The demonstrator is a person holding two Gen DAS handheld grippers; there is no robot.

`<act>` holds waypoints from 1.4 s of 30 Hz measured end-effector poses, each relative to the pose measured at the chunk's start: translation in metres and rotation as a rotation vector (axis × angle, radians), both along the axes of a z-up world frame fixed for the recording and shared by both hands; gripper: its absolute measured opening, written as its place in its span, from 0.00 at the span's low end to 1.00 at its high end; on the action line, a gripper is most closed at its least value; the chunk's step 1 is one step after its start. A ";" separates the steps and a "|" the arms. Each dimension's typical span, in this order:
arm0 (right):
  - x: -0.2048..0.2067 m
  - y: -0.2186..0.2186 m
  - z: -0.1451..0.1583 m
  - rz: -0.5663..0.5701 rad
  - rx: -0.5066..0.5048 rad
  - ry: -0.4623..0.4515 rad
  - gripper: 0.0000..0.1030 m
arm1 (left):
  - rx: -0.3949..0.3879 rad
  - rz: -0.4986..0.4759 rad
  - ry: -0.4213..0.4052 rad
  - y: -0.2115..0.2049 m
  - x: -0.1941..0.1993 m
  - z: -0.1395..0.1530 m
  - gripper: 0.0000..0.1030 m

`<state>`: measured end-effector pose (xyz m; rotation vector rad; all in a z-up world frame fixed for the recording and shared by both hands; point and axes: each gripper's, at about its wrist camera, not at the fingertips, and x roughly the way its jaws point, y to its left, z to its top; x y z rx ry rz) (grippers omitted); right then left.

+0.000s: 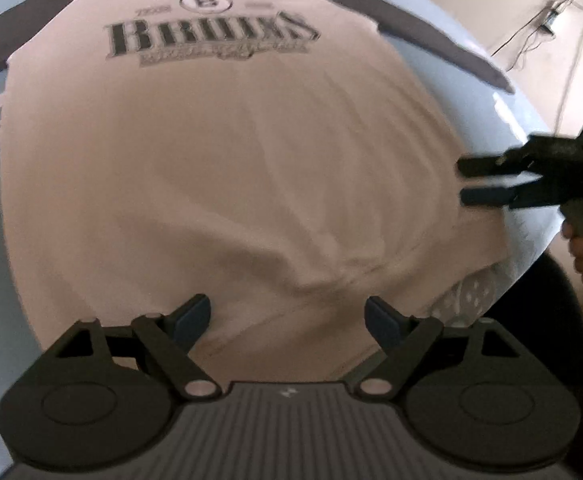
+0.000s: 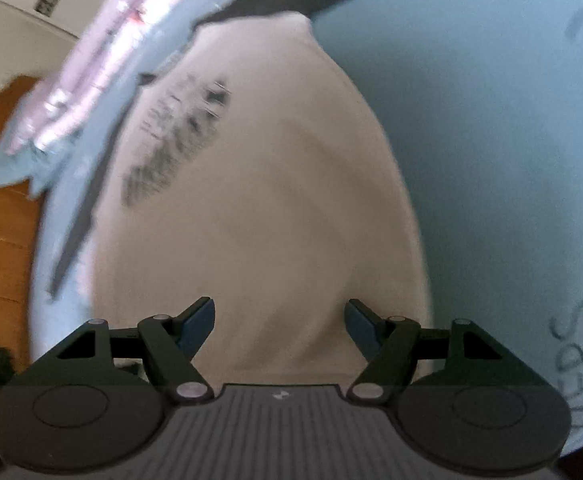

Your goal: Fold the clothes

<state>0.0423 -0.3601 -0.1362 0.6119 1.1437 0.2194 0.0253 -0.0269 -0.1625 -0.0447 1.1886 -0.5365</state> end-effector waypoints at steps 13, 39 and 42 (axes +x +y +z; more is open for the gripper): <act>-0.007 -0.015 0.026 0.020 -0.107 -0.106 0.74 | 0.036 0.005 -0.030 0.008 0.010 0.036 0.82; 0.303 0.034 0.102 0.239 -0.175 -0.331 0.74 | 0.061 0.192 -0.087 0.070 0.177 0.083 0.87; 0.339 0.052 0.100 0.257 -0.150 -0.326 0.74 | 0.092 0.220 -0.075 0.065 0.206 0.069 0.87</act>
